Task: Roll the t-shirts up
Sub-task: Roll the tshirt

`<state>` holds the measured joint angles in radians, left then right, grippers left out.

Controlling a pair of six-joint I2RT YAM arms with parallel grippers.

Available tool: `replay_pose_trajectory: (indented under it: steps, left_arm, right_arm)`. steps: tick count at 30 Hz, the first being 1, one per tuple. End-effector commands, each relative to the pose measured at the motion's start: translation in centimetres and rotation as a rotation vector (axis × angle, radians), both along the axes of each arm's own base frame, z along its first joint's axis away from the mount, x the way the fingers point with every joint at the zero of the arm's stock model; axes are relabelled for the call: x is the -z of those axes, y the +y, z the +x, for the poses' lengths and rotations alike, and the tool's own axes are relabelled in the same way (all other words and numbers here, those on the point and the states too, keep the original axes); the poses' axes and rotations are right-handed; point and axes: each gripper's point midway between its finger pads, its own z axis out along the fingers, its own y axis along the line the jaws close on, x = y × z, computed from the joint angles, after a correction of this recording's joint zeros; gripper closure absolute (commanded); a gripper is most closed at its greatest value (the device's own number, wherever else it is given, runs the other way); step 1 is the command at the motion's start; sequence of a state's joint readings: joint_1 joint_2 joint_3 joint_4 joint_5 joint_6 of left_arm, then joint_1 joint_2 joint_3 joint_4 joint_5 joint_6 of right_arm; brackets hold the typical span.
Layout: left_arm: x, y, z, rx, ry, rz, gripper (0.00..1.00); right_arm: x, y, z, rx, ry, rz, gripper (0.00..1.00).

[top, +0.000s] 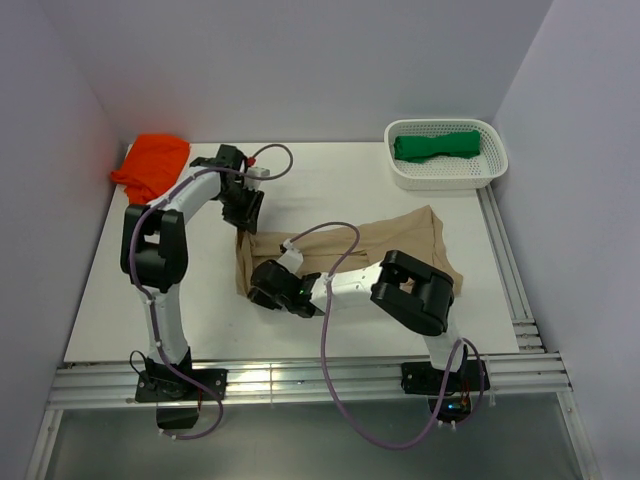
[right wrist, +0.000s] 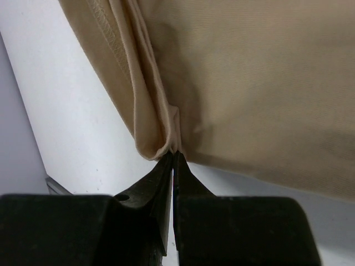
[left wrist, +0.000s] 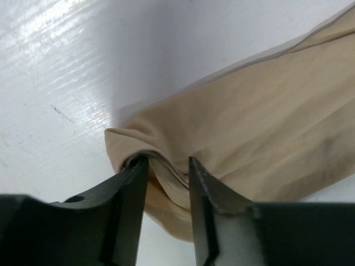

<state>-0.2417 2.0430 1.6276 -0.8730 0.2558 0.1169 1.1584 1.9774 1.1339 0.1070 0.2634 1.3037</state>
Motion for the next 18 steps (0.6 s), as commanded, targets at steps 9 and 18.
replay_pose_trajectory:
  steps: [9, 18]
  left_arm:
    - [-9.1, -2.6, 2.6, 0.068, -0.206, -0.115, 0.41]
    - [-9.8, 1.9, 1.7, 0.002, -0.190, -0.142, 0.48]
  right_arm:
    - [-2.8, -0.1, 0.7, 0.082, -0.011, 0.117, 0.95]
    - [-2.7, -1.3, 1.0, 0.127, 0.010, 0.171, 0.95]
